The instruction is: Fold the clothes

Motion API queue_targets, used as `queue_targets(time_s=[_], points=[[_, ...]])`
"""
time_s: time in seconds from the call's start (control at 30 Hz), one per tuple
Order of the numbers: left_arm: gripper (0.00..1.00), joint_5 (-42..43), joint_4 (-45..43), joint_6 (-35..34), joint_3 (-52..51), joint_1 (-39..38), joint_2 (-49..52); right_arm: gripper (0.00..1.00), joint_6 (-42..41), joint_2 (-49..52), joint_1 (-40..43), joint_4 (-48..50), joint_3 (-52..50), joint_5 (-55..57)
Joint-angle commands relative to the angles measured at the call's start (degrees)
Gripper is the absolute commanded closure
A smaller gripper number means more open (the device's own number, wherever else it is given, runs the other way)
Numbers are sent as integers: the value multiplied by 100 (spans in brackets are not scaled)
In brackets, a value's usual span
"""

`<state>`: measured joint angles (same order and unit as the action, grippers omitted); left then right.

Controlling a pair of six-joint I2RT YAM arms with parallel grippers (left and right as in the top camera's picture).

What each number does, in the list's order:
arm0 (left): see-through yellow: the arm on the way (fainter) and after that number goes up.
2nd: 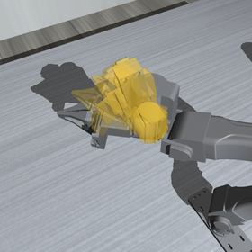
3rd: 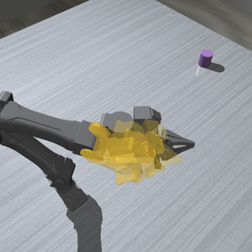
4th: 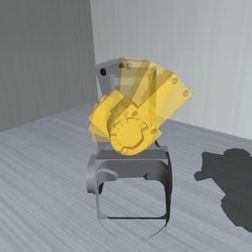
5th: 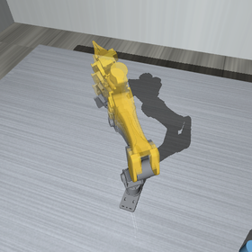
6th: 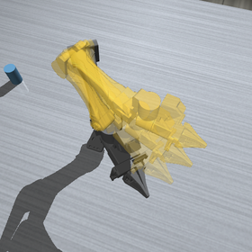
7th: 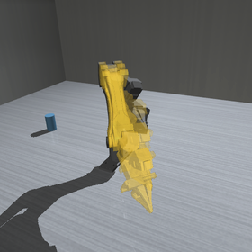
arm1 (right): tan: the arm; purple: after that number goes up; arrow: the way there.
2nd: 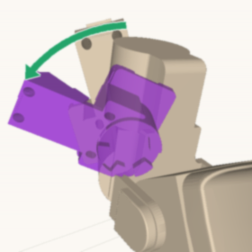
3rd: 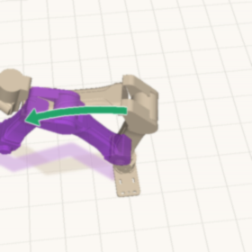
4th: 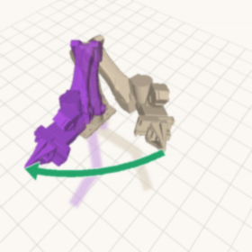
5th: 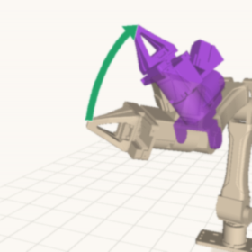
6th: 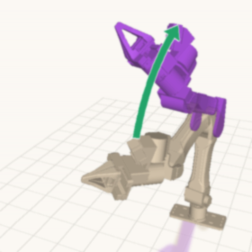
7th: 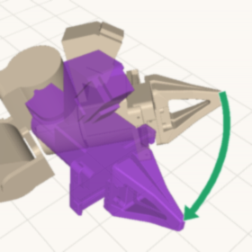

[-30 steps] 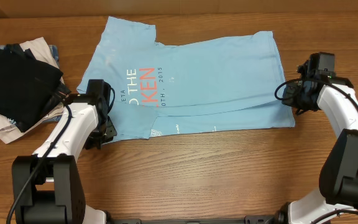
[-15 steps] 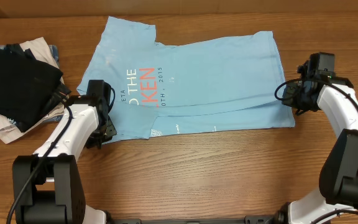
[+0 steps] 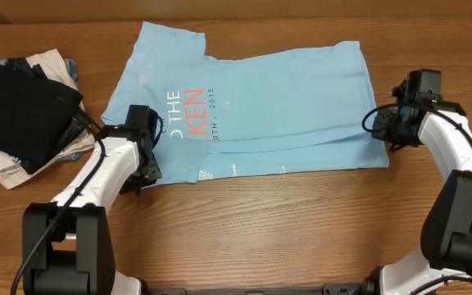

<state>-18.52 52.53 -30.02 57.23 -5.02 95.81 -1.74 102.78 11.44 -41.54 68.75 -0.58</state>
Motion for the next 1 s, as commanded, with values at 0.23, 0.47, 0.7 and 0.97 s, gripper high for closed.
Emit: queue_targets(time_s=[0.23,0.47,0.7,0.97], points=[[65,-284,-275,22,-332,-26,46,95,-33,-9,2,28,-13,55],[64,-313,-479,24,-511,-26,46,95,-35,-9,2,28,-13,55],[64,-1034,-496,24,-498,-26,46,95,-33,-9,2,28,-13,55],[82,-1257,-529,20,-498,-26,46,95,-33,-9,2,28,-13,55]])
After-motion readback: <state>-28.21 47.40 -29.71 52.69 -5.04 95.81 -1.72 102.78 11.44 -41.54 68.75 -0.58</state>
